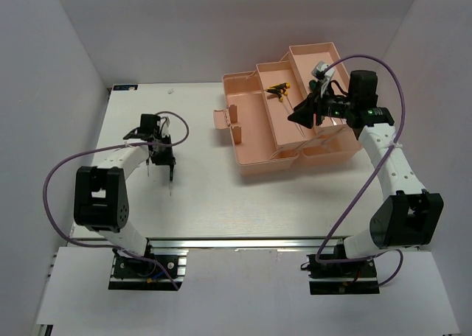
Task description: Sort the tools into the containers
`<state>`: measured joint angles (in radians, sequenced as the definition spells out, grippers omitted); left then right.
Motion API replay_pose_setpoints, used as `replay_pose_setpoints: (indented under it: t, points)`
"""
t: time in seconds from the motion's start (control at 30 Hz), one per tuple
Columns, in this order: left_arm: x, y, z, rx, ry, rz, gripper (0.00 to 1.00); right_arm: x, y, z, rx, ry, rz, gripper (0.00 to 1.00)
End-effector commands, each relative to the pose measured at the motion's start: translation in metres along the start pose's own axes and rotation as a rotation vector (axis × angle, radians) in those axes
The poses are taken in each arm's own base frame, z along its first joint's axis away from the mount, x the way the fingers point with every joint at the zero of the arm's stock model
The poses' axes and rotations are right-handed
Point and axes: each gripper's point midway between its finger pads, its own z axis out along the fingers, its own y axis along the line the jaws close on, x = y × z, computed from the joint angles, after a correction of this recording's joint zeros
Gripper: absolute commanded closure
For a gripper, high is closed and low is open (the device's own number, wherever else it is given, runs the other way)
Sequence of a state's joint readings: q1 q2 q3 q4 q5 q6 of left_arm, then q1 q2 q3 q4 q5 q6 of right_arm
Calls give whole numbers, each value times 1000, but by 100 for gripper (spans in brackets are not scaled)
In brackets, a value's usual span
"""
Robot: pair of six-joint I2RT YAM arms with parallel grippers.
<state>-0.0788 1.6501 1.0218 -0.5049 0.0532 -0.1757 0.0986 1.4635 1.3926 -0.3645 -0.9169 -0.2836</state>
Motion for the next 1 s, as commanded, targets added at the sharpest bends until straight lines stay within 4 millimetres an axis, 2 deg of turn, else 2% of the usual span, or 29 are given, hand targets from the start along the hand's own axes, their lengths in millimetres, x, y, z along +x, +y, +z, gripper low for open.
replay_pose_setpoints:
  t: [0.0, 0.13, 0.17, 0.23, 0.27, 0.3, 0.33, 0.37, 0.4, 0.43, 0.47, 0.5, 0.63, 0.67, 0.7, 0.73, 0.77, 0.87, 0.97]
  points:
    - [-69, -65, -69, 310, -224, -46, 100, -18, 4, -5, 19, -46, -45, 47]
    - [-101, -112, -122, 549, -357, -79, 100, -17, 3, -5, 31, -53, -37, 47]
    - [-115, -127, -135, 625, -405, -111, 100, -16, 3, -5, 37, -53, -25, 47]
    - [-120, -161, -153, 757, -417, -101, 100, -17, 1, -5, 49, -62, -21, 47]
    - [-129, -177, -156, 812, -427, -129, 100, -16, -1, -4, 62, -62, 3, 47]
    - [-126, -200, -157, 845, -409, -111, 100, -17, -3, -5, 70, -68, 6, 46]
    - [-136, -217, -166, 871, -429, -102, 100, -17, -5, -4, 87, -66, 16, 46]
    - [-138, -230, -149, 871, -395, -118, 100, -18, -6, -5, 95, -70, 21, 46]
    - [-135, -249, -144, 874, -380, -112, 100, -17, -6, -5, 101, -70, 31, 45]
    - [-141, -260, -141, 886, -388, -117, 100, -17, -7, -6, 109, -70, 32, 46]
    - [-149, -272, -129, 891, -378, -145, 100, -17, -9, -6, 124, -70, 37, 46]
    - [-149, -283, -125, 899, -374, -148, 100, -15, -9, -7, 131, -68, 41, 45]
    - [-165, -301, -93, 822, -390, -168, 97, -11, -7, -12, 157, -64, 30, 45]
    - [-165, -303, -86, 807, -379, -166, 84, -10, -7, -13, 167, -64, 28, 44]
    - [-170, -309, -80, 811, -380, -161, 80, -10, -5, -14, 169, -66, 24, 43]
    - [-165, -310, -72, 796, -345, -153, 77, -5, -5, -14, 169, -60, 30, 42]
    - [-172, -315, -77, 802, -356, -146, 69, -6, -4, -16, 173, -65, 25, 41]
    - [-177, -316, -75, 782, -358, -127, 57, 0, -2, -15, 171, -59, 30, 37]
    - [-190, -310, -91, 742, -419, -90, 53, 3, 0, -14, 158, -54, 21, 35]
